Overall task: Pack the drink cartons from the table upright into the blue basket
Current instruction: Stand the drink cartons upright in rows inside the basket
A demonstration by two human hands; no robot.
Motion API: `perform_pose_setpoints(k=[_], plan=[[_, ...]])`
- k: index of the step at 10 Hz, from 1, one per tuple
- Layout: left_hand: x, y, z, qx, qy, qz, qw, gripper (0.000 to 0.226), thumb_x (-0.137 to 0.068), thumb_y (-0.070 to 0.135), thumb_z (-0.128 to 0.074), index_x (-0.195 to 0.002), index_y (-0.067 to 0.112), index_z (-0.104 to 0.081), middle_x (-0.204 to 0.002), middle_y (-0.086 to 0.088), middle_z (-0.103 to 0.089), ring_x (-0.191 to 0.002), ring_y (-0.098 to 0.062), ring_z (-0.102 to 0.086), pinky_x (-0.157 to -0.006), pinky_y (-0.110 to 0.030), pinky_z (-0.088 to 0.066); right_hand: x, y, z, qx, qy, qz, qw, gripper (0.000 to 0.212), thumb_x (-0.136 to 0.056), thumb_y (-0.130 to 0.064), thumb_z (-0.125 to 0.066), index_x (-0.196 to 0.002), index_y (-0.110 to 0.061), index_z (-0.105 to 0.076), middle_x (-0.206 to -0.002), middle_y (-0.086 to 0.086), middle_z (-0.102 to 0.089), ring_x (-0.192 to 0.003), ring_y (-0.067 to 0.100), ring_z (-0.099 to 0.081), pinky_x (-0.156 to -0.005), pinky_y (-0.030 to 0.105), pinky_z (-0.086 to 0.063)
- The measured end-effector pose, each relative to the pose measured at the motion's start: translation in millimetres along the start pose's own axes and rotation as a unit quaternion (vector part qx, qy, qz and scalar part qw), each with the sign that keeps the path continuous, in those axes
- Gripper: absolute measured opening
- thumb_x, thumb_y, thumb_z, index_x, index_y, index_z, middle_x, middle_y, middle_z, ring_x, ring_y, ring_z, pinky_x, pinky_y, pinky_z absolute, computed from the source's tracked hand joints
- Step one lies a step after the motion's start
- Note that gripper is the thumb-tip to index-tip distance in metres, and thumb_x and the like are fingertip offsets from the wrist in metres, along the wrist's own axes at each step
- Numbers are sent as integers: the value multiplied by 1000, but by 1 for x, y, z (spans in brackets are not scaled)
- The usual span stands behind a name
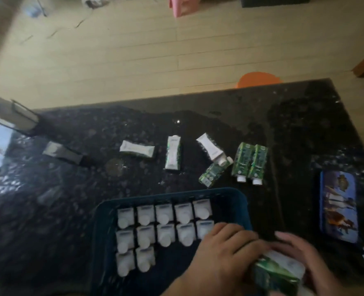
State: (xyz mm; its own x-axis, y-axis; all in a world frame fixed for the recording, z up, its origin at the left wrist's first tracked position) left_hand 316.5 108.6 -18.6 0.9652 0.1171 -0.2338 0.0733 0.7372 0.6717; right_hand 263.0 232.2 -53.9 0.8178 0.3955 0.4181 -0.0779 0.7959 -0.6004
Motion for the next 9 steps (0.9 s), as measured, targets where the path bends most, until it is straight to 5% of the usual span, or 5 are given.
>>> perform_pose_setpoints(k=[1, 3, 6, 8, 9], plan=[[53, -20, 13, 7, -23, 50, 998, 28, -94, 44, -58, -121, 34, -58, -120, 16, -59, -112, -5, -54, -96, -25, -43, 26, -49, -23, -32, -1, 87, 996, 14, -76, -48, -68, -80, -46, -55, -75, -27, -62, -72, -10, -59, -71, 13, -44], [166, -115, 34, -177, -185, 330, 908, 57, -75, 43, -63, -129, 33, -44, -130, 10, -36, -122, -19, -43, -94, -33, -45, 38, -42, -132, 32, -290, -84, 953, 47, -65, -49, -77, -100, -42, -47, -98, -20, -62, -86, -4, -60, -72, 6, -43], [207, -153, 43, -178, -167, 375, 894, 44, -73, 50, -68, -110, 28, -60, -99, 9, -63, -96, -19, -59, -66, -34, -52, 42, -25, -240, -107, -173, -206, 957, 54, -67, -25, -82, -111, -23, -50, -98, 0, -63, -84, 15, -59, -74, 23, -45], [207, -154, 44, -202, -127, 356, 903, 41, -54, 41, -81, -91, 30, -67, -77, 10, -68, -75, -21, -64, -60, -35, -49, 47, -18, -277, -504, -158, -385, 757, 22, -93, -5, -50, -111, 6, -60, -100, 23, -64, -84, 31, -59, -72, 37, -48], [207, -154, 43, -206, -134, 353, 903, 42, -52, 39, -82, -91, 31, -67, -77, 10, -69, -75, -22, -64, -60, -36, -49, 41, -22, -274, -541, -122, -362, 749, 24, -95, 0, -45, -114, 6, -58, -100, 23, -64, -86, 32, -61, -72, 37, -51]])
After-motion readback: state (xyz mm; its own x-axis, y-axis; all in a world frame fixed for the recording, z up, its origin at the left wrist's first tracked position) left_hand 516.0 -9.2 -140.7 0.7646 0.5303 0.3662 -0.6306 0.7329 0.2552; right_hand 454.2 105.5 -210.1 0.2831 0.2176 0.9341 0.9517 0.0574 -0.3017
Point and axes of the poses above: each hand's wrist, its own x-axis away from the middle knuckle, its own z-axis out of the back of the hand, y = z × x, the point moved 9 cm from there along -x, towards the middle knuckle
